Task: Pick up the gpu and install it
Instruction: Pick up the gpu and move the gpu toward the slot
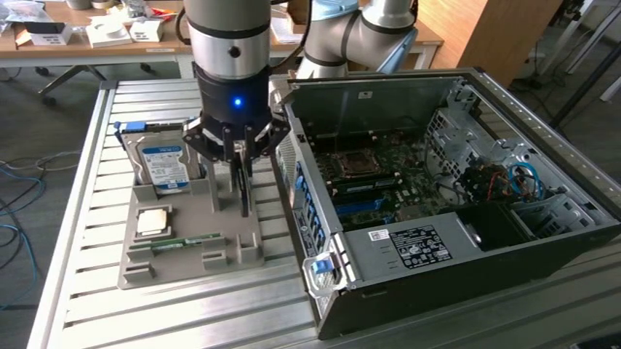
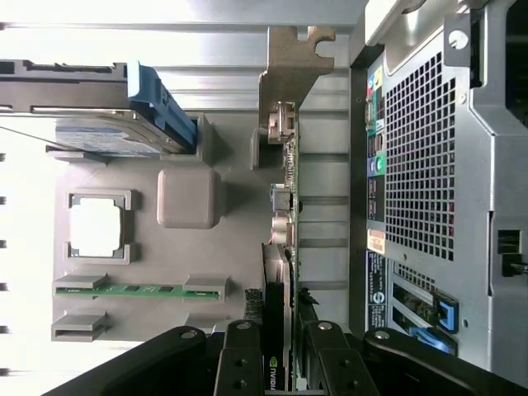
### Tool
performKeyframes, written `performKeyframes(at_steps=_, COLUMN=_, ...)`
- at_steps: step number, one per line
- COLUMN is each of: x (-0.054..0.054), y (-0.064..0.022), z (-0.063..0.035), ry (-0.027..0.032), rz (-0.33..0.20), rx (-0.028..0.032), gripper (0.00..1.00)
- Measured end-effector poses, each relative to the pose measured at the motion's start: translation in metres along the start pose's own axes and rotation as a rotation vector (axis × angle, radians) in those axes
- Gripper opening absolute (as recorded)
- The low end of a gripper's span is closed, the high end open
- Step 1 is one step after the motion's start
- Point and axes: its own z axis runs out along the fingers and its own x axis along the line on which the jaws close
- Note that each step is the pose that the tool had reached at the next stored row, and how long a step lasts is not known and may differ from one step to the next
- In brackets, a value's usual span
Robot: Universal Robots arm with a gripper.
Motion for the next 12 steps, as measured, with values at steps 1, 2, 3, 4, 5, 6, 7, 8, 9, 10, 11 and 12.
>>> performKeyframes(at_steps=1, x=0.0, y=0.0002, z=-0.0023, ry=0.0, rz=0.0, rx=-0.0001, gripper=0.26)
performKeyframes(at_steps=2, x=0.0, y=0.0003, z=-0.0049, ry=0.0, rz=0.0, rx=0.0, gripper=0.26)
performKeyframes(at_steps=3, x=0.0, y=0.0005, z=-0.0077, ry=0.0, rz=0.0, rx=0.0, gripper=0.26)
performKeyframes(at_steps=4, x=0.0, y=0.0006, z=-0.0105, ry=0.0, rz=0.0, rx=0.0, gripper=0.26)
performKeyframes(at_steps=5, x=0.0, y=0.0008, z=-0.0133, ry=0.0, rz=0.0, rx=0.0, gripper=0.26)
performKeyframes(at_steps=6, x=0.0, y=0.001, z=-0.0162, ry=0.0, rz=0.0, rx=0.0, gripper=0.26)
performKeyframes(at_steps=7, x=0.0, y=0.0012, z=-0.0192, ry=0.0, rz=0.0, rx=0.0, gripper=0.26)
performKeyframes(at_steps=8, x=0.0, y=0.0014, z=-0.0225, ry=0.0, rz=0.0, rx=0.0, gripper=0.26)
performKeyframes(at_steps=9, x=0.0, y=0.0016, z=-0.0258, ry=0.0001, rz=0.0, rx=0.0, gripper=0.26)
performKeyframes(at_steps=10, x=0.0, y=0.0018, z=-0.0294, ry=0.0001, rz=0.0, rx=0.0, gripper=0.26)
performKeyframes(at_steps=11, x=0.0, y=0.002, z=-0.0324, ry=0.0, rz=0.0, rx=-0.0001, gripper=0.26)
performKeyframes(at_steps=12, x=0.0, y=0.0022, z=-0.0356, ry=0.0, rz=0.0, rx=-0.0001, gripper=0.26)
